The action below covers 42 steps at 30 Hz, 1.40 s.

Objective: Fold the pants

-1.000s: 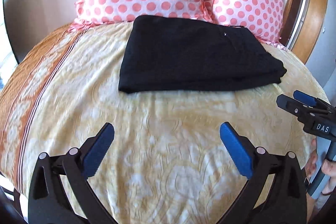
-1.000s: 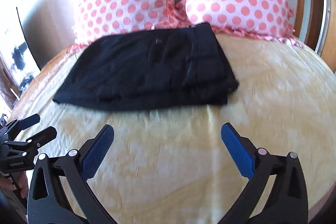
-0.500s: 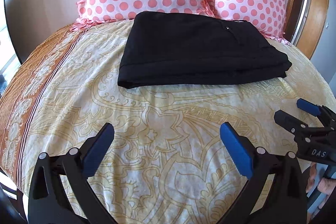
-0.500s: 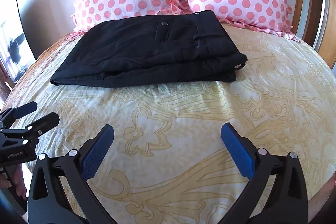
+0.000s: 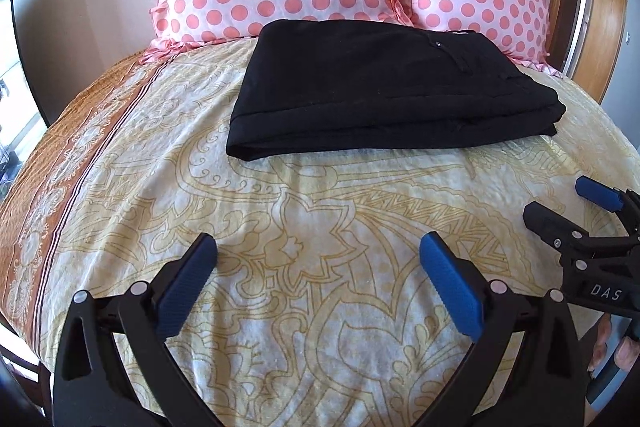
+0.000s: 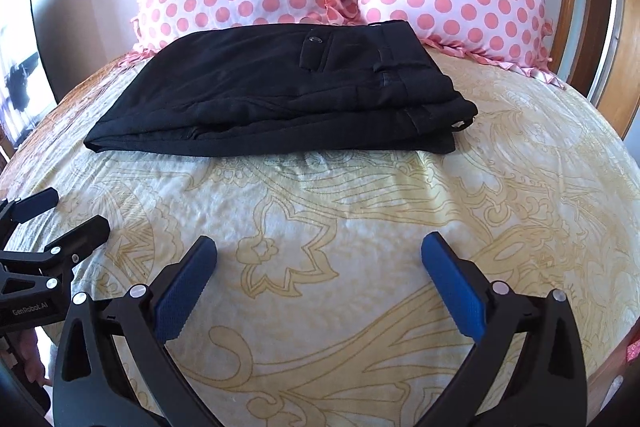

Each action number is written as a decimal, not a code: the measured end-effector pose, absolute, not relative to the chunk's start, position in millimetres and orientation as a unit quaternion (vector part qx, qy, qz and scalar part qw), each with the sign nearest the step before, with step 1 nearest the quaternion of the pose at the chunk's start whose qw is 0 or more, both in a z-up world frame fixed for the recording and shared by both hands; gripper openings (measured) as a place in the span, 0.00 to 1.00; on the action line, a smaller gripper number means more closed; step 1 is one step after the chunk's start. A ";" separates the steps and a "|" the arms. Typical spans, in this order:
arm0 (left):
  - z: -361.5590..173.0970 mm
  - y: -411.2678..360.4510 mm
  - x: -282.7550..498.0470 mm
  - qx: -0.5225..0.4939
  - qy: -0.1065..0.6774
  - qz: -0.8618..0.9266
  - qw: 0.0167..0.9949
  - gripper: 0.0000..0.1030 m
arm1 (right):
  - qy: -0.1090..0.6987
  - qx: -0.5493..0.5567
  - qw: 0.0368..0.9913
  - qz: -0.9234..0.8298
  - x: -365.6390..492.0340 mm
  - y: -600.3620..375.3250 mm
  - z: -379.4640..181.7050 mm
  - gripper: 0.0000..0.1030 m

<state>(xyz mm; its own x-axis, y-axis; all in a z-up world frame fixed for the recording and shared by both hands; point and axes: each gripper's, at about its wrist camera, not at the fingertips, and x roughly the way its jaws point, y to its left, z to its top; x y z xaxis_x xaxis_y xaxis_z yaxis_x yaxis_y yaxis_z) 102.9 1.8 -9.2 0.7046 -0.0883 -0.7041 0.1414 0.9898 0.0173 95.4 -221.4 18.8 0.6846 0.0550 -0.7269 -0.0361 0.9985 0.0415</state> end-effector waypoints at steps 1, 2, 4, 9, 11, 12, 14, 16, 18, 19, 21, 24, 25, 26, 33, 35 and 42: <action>-9.1 1.5 102.9 0.034 0.379 -0.061 0.923 0.98 | 0.395 0.012 0.918 0.024 95.3 -221.2 18.6 0.99; -9.0 1.2 103.1 0.034 0.378 -0.060 0.923 0.98 | 0.394 0.012 0.919 0.023 95.2 -221.2 18.6 0.99; -9.3 0.8 103.0 0.033 0.378 -0.058 0.923 0.98 | 0.391 0.013 0.920 0.022 94.3 -221.6 18.3 0.99; -9.2 0.7 102.5 0.033 0.375 -0.058 0.925 0.98 | 0.387 0.015 0.922 0.020 93.4 -222.0 17.7 0.99; -9.1 0.8 102.3 0.033 0.373 -0.058 0.925 0.98 | 0.386 0.015 0.922 0.019 93.6 -222.2 17.9 0.99; -9.0 0.9 102.4 0.032 0.373 -0.058 0.925 0.98 | 0.386 0.015 0.922 0.018 93.7 -222.1 17.9 0.99; -9.0 0.6 102.6 0.032 0.372 -0.058 0.926 0.98 | 0.385 0.016 0.923 0.017 93.8 -222.2 17.9 0.99; -9.1 1.0 102.3 0.032 0.373 -0.058 0.926 0.98 | 0.385 0.016 0.923 0.017 93.8 -222.3 17.8 0.99; -9.0 1.0 102.0 0.033 0.372 -0.058 0.926 0.98 | 0.384 0.016 0.923 0.016 94.0 -222.4 17.8 0.99; -9.0 1.0 102.0 0.032 0.372 -0.058 0.926 0.98 | 0.384 0.016 0.923 0.017 93.8 -222.5 17.8 0.99; -9.0 1.0 102.0 0.032 0.372 -0.058 0.926 0.98 | 0.384 0.016 0.923 0.017 93.8 -222.4 17.9 0.99; -9.0 0.9 102.0 0.032 0.372 -0.058 0.926 0.98 | 0.384 0.016 0.923 0.017 93.8 -222.4 17.7 0.99; -9.1 0.9 101.9 0.032 0.372 -0.058 0.926 0.98 | 0.384 0.016 0.923 0.017 93.7 -222.4 17.8 0.99; -9.0 0.8 102.1 0.032 0.373 -0.058 0.926 0.98 | 0.384 0.016 0.923 0.017 93.7 -222.4 17.7 0.99; -9.1 0.7 101.8 0.032 0.372 -0.058 0.926 0.98 | 0.384 0.016 0.923 0.017 93.6 -222.5 17.8 0.99; -9.1 0.7 101.8 0.032 0.372 -0.058 0.926 0.98 | 0.384 0.016 0.923 0.017 93.5 -222.4 17.9 0.99; -9.0 0.6 101.8 0.032 0.372 -0.058 0.926 0.98 | 0.384 0.016 0.923 0.017 93.5 -222.4 17.9 0.99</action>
<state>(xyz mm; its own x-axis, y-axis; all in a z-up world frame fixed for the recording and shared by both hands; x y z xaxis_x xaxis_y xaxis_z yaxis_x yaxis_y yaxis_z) 101.8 0.6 -9.0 0.7162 -0.0829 -0.6930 0.1309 0.9912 0.0168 93.5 -222.4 17.9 0.7051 0.0427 -0.7078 -0.0184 0.9990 0.0419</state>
